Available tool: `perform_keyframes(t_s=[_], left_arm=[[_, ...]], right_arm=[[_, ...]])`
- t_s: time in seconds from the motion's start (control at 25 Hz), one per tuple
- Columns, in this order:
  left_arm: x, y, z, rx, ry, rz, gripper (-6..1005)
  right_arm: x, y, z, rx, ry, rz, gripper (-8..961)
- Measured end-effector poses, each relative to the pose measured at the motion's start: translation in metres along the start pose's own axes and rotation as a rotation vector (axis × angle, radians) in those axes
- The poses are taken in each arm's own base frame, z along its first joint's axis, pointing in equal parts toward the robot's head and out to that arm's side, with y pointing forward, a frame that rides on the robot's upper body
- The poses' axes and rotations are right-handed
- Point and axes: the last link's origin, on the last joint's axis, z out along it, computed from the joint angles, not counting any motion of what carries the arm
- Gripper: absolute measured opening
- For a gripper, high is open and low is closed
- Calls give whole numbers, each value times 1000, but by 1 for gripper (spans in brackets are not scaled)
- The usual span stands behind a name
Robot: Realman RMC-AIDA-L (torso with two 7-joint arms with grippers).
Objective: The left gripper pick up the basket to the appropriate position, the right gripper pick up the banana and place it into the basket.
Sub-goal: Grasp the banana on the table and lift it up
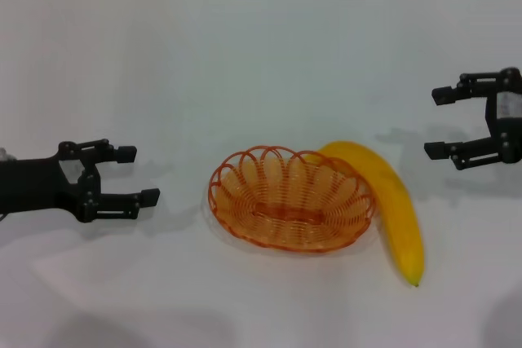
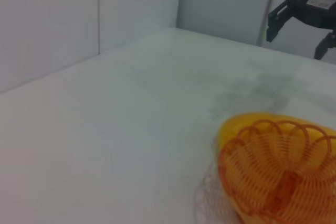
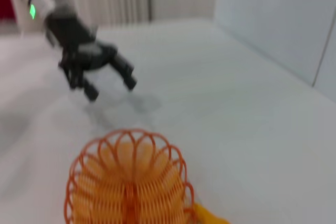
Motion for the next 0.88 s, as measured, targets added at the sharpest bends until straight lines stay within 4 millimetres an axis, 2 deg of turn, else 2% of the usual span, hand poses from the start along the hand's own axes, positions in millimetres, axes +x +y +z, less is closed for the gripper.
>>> perform_keyframes(t_s=[0.2, 0.36, 0.6, 0.88], left_arm=[[2, -2, 1, 9, 11, 10, 876], [7, -5, 4, 10, 14, 22, 876], [22, -10, 13, 4, 45, 47, 876], [20, -10, 18, 9, 46, 38, 876]], right_arm=[[-38, -17, 9, -37, 154, -43, 814], [-54, -24, 17, -35, 186, 10, 814], [-44, -26, 32, -23, 264, 104, 813], [-34, -25, 52, -37, 254, 177, 813]])
